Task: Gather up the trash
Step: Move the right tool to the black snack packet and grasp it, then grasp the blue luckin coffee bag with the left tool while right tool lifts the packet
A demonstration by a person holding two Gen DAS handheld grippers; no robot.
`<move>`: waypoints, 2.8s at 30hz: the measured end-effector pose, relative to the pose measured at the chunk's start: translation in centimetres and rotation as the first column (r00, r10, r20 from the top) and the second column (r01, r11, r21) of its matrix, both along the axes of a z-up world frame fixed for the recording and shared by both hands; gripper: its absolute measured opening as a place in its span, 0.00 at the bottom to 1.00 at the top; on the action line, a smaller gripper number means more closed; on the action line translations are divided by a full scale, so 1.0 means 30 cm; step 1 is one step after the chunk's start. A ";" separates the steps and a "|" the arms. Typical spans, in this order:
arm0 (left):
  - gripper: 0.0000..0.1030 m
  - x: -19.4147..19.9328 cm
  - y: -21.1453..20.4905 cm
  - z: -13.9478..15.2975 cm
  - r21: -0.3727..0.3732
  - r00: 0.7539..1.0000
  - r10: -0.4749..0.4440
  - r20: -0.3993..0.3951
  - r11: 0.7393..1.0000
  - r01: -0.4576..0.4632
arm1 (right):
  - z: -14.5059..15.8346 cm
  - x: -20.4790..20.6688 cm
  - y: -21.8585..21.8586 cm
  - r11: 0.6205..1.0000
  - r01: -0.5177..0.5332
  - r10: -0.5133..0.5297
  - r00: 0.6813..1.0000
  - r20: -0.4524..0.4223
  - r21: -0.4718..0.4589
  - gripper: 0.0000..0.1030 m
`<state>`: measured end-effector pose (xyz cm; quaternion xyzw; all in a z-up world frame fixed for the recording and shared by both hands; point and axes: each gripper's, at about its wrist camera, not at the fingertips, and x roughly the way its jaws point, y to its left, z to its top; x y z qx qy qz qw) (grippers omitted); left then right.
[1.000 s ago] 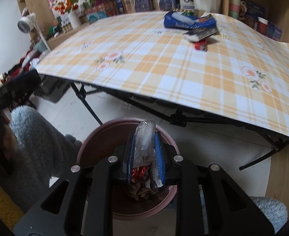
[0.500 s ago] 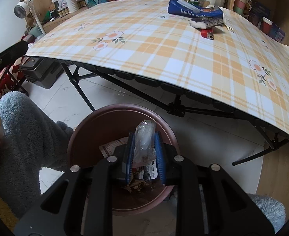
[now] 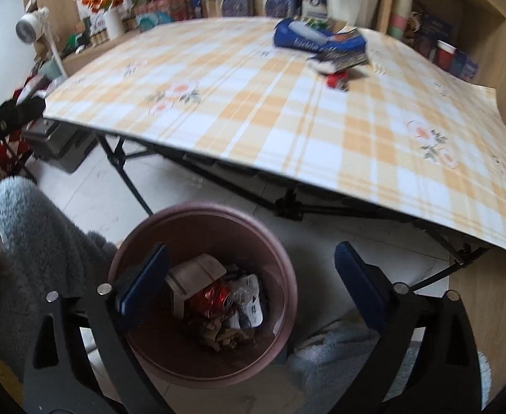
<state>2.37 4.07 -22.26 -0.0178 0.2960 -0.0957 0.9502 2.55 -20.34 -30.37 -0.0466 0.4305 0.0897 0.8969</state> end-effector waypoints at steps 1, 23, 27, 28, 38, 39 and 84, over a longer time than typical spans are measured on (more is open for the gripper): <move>0.94 0.001 0.000 0.001 0.003 1.000 0.004 0.001 1.000 -0.004 | 0.008 0.000 -0.009 1.000 0.013 -0.013 1.000 0.010 0.005 0.94; 0.94 0.118 -0.004 0.190 0.024 1.000 0.016 0.026 1.000 -0.016 | 0.311 0.039 -0.322 0.960 0.267 -0.280 0.937 0.210 0.090 0.94; 0.94 0.148 -0.010 0.238 0.009 0.999 0.010 0.046 1.000 -0.011 | 0.325 0.080 -0.348 0.961 0.265 -0.277 0.936 0.218 0.081 0.94; 0.94 0.160 -0.017 0.246 0.021 0.999 0.015 0.047 1.000 -0.016 | 0.326 0.094 -0.354 0.962 0.261 -0.272 0.938 0.216 0.078 0.94; 0.94 0.319 -0.088 0.262 0.039 0.999 -0.037 0.029 0.999 0.036 | 0.301 0.297 -0.313 0.985 0.151 -0.161 0.978 0.135 0.078 0.94; 0.94 0.338 -0.108 0.264 0.057 0.998 -0.056 0.040 0.997 0.054 | 0.298 0.326 -0.308 0.986 0.134 -0.146 0.981 0.129 0.096 0.94; 0.79 1.117 -0.799 -0.004 0.310 0.842 -0.436 -0.317 0.792 0.526 | 0.229 0.649 -0.522 0.934 0.297 -0.340 0.909 0.243 0.197 0.14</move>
